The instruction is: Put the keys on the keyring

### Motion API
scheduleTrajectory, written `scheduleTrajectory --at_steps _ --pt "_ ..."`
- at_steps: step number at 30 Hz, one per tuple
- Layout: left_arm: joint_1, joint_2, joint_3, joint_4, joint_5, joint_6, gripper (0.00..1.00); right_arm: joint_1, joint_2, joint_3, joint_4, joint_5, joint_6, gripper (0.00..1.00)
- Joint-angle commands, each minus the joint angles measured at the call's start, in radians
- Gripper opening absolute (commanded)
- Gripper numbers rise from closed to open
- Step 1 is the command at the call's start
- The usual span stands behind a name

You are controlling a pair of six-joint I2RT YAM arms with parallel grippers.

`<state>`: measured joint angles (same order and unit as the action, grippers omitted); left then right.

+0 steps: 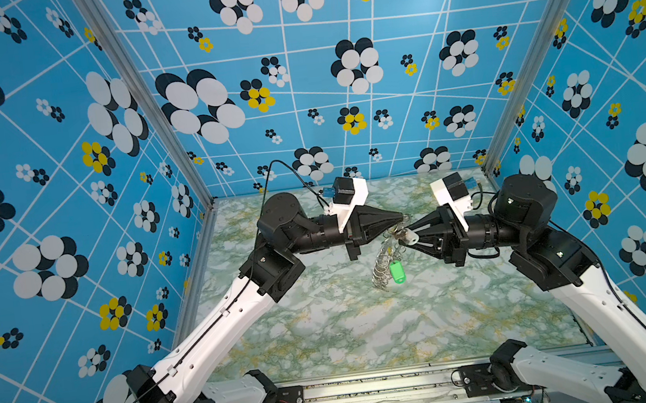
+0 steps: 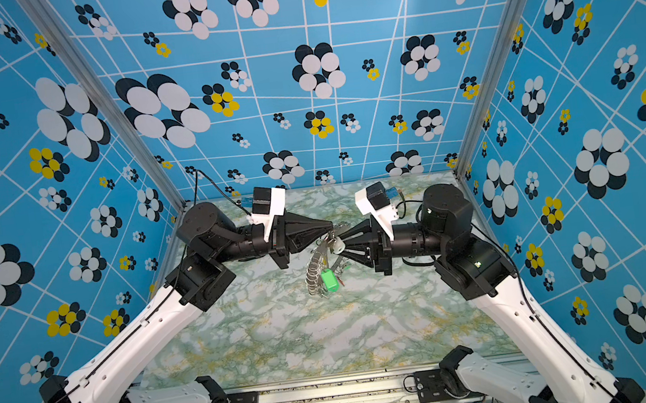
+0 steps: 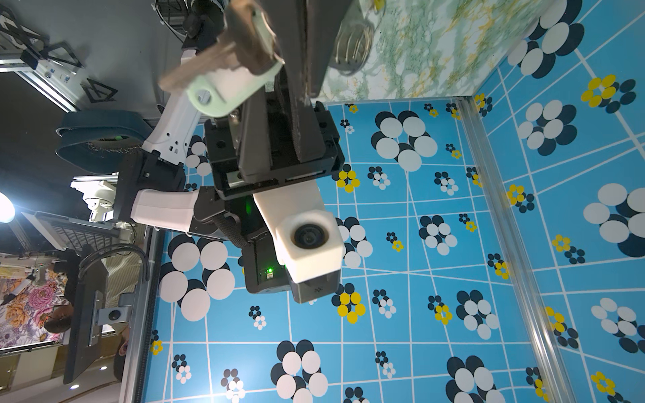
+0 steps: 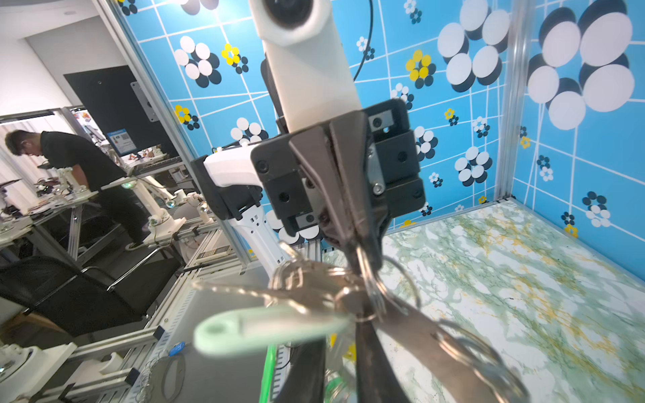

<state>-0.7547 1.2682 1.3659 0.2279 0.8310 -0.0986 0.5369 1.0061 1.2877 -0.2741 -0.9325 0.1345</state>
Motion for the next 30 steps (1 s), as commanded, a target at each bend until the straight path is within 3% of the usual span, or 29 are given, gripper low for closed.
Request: scheduleTrajectory --at_steps 1,14,30 --pt "-0.011 -0.001 -0.009 0.083 0.005 -0.019 0.00 0.005 -0.003 -0.002 -0.005 -0.005 -0.008 0.23" --pt "-0.006 -0.020 -0.016 0.067 0.000 -0.003 0.00 -0.014 -0.056 0.066 -0.274 0.112 -0.169 0.41" --pt "-0.008 -0.023 -0.008 0.053 -0.003 0.007 0.00 -0.035 -0.069 0.124 -0.339 0.117 -0.222 0.61"
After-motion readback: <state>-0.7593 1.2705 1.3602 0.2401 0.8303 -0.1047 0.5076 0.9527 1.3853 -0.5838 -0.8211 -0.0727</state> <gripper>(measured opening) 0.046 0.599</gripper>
